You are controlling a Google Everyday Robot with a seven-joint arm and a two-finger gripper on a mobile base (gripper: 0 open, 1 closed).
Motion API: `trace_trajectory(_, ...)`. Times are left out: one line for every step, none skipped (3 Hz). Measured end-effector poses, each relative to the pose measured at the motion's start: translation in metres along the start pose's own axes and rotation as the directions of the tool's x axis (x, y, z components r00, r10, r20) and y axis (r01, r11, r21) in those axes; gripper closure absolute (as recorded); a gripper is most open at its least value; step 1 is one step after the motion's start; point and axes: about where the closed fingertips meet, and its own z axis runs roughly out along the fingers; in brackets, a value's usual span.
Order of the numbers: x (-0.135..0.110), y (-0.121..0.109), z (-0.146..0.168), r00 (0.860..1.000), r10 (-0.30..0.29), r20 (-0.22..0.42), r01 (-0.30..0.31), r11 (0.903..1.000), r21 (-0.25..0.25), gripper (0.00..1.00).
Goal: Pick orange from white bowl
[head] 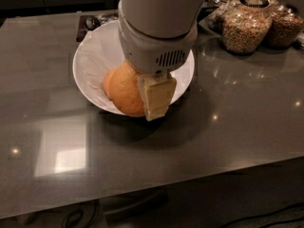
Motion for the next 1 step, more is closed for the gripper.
trace_trajectory(-0.0080, 0.0124, -0.0148, 1.000, -0.005, 0.008, 0.005, 0.9993, 0.037, 1.00)
